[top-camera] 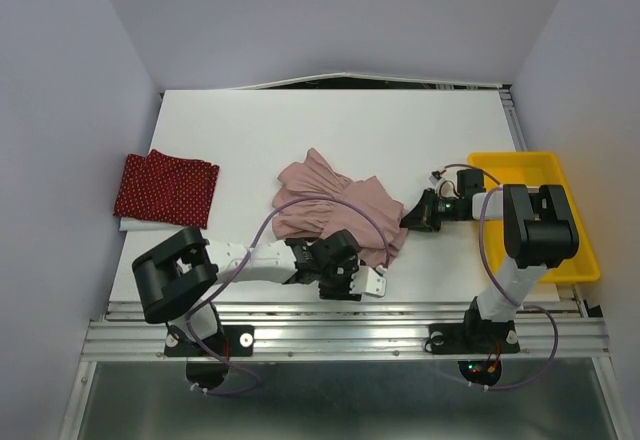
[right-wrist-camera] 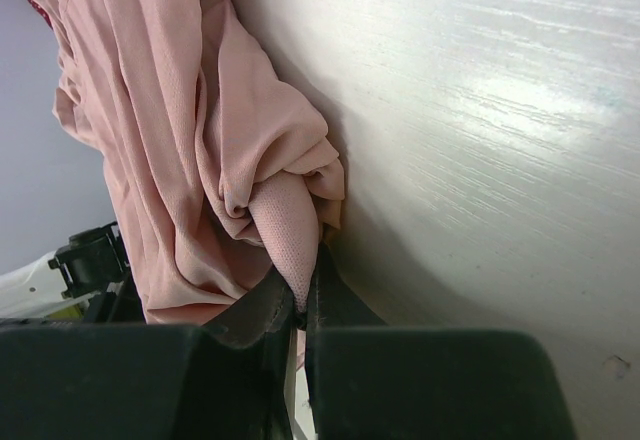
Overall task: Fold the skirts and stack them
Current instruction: Fold the skirt
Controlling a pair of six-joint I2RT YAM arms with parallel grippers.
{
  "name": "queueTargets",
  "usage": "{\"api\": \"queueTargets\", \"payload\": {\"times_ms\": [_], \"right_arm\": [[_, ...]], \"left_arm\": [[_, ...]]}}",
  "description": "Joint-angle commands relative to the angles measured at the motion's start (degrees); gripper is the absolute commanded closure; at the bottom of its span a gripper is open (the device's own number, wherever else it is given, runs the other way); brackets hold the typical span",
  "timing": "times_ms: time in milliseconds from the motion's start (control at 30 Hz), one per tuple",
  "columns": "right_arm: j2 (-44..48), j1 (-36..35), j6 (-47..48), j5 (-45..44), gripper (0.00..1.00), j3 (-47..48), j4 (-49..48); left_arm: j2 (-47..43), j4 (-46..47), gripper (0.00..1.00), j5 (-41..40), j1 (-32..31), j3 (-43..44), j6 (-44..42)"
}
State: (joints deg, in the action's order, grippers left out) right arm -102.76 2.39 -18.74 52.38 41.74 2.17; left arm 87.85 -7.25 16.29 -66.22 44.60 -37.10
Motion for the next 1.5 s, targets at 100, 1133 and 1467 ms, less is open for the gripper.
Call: {"api": "queueTargets", "payload": {"times_ms": [100,1133,1467], "right_arm": [[0.2,0.2,3.1,-4.6,0.99,0.9,2.3],[5.7,0.2,9.9,-1.7,0.99,-0.7,3.8],[6.0,0.2,11.1,1.7,0.99,-0.3,4.8]], "left_arm": [[5.5,-0.2,0.85,-1.4,0.0,2.2,0.7],[23.1,-21.2,0.88,15.1,21.7,43.0,1.6],[23.2,-23.3,0.52,12.7,24.2,44.8,0.8]]}}
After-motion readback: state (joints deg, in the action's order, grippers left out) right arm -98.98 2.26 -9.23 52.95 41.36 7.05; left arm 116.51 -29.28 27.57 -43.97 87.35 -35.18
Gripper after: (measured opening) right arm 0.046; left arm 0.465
